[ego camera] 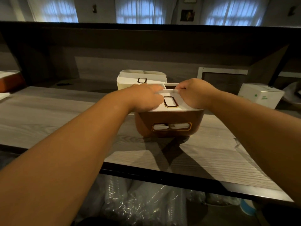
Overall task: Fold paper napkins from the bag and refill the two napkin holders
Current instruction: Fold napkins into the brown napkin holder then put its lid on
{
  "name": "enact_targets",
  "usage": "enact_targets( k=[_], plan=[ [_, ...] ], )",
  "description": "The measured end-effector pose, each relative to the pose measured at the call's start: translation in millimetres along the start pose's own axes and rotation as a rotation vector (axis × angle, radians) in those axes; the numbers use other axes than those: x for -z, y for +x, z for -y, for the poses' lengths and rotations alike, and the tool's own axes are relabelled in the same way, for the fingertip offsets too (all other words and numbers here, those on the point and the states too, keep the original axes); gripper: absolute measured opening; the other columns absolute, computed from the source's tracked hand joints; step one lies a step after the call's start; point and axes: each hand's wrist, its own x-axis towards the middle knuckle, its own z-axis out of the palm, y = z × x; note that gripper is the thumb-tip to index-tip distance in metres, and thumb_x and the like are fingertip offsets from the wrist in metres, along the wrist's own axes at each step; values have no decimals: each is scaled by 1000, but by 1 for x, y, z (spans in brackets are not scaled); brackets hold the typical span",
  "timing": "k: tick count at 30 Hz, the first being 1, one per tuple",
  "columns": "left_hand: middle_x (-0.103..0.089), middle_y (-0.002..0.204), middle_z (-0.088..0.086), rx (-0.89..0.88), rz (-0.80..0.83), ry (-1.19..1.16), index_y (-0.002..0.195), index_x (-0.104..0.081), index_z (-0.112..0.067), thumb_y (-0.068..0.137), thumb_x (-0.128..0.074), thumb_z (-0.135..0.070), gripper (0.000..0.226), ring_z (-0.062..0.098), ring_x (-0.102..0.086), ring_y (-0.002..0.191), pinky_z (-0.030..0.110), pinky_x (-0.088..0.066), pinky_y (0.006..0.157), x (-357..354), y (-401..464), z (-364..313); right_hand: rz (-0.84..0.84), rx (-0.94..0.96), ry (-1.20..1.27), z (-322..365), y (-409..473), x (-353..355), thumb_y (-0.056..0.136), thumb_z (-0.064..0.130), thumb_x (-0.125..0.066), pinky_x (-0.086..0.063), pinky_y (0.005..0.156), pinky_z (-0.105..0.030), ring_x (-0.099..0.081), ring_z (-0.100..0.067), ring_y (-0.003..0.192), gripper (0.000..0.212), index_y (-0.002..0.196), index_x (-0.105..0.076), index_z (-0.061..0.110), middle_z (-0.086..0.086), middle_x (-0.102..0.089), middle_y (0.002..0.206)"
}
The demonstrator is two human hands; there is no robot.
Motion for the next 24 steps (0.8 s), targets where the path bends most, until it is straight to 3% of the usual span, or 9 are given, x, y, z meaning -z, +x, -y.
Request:
enact_targets(
  k=[2,3,5,6,8,11,16,20,24],
  plan=[
    [-49,135,-7,17,-44,-56,135,-52,-39,98,-46,-36,37,20,-47,121,39,-43,98,3,4,-1,13,-1,-27,0,0,0,107,18,-40,-45,90,-28,-59,-22,107,36,137,-60,23,-5,-66,120],
    [-47,140,-4,22,-109,-42,127,-57,-40,96,-50,-39,31,23,-44,127,41,-41,102,3,8,-1,17,-2,-35,0,0,0,107,19,-39,-45,91,-28,-59,-22,107,37,137,-59,23,-6,-65,121],
    [-25,161,0,38,-214,49,123,-58,-40,94,-54,-44,29,32,-20,148,51,-24,118,-2,13,-2,15,3,-50,1,-1,0,107,20,-38,-48,93,-31,-60,-23,107,36,137,-59,23,-7,-65,122],
    [-12,167,-1,51,-201,64,134,-52,-38,95,-53,-46,40,32,-9,152,53,-16,121,-5,15,-1,16,3,-50,1,-1,-1,107,21,-38,-49,94,-33,-60,-24,106,36,136,-60,23,-7,-66,121],
    [-10,168,2,95,-98,62,155,-26,-35,99,-43,-50,61,31,-14,152,53,-19,121,-8,19,0,27,5,-27,1,-2,-1,107,24,-37,-51,90,-32,-62,-23,101,36,135,-60,22,-8,-67,119],
    [-17,167,5,93,-9,186,157,-16,-40,100,-27,-57,61,33,-23,149,52,-24,119,-7,28,2,49,20,44,1,-3,-1,108,29,-36,-45,72,-23,-60,-18,87,36,135,-59,24,-7,-68,108],
    [-7,168,5,88,26,228,157,-7,-46,102,-22,-56,58,34,-11,153,52,-15,120,-8,30,1,134,52,-67,3,0,-1,109,31,-34,-38,66,-18,-58,-17,90,34,129,-58,16,-5,-64,101],
    [-3,169,4,86,51,238,155,-3,-51,101,-19,-59,57,34,-4,154,54,-8,122,-6,31,5,205,-9,0,6,4,3,110,36,-31,-37,80,-29,-54,-13,82,35,127,-56,20,-1,-59,92],
    [2,169,3,68,37,272,154,0,-52,100,-17,-61,57,34,5,154,57,-1,122,-8,32,6,237,11,31,12,0,3,109,38,-33,-35,87,-31,-55,-13,93,35,129,-55,21,1,-61,103]
  ],
)
